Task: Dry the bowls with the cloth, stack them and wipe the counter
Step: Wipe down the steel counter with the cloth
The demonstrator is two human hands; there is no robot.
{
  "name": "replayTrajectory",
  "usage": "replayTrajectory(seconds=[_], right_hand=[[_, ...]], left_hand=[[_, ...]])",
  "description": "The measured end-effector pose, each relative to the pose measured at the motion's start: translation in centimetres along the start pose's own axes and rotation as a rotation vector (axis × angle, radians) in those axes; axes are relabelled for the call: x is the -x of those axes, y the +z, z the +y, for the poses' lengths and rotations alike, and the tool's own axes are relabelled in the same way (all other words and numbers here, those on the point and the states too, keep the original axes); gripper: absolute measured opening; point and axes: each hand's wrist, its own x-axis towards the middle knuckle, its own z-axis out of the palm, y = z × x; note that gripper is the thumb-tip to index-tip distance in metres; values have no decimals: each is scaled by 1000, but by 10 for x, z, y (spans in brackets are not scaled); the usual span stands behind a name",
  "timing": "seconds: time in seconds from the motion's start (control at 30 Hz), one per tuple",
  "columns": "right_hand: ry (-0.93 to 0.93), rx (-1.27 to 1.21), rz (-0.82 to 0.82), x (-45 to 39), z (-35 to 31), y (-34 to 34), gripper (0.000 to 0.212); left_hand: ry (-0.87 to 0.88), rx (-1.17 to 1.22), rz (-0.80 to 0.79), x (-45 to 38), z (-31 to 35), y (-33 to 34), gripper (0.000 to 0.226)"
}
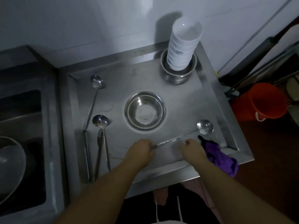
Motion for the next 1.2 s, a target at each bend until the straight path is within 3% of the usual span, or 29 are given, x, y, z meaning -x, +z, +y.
replayTrajectory(seconds=[0.1,0.27,0.57,0.73,0.97,1.2], right_hand=[[44,-81,12,-19,8,-7,20],[87,-148,-3,-42,18,-11,21],[100,-327,-98,-61,32,-22,24],[12,-214,-93,-58,37,-28,17],[-71,-180,-97,-47,48,-47,24],[-88,-189,-104,-39,40,-38,25]], left_hand=[[61,-17,-8,-27,35,11,17],[82,-42,23,-59,79,35,30],[88,-222,72,-87,97,55,26],[73,-125,64,-87,98,55,16],[68,194,12,-77,91,50,10],[-70,355,128,-43,52,42,17]])
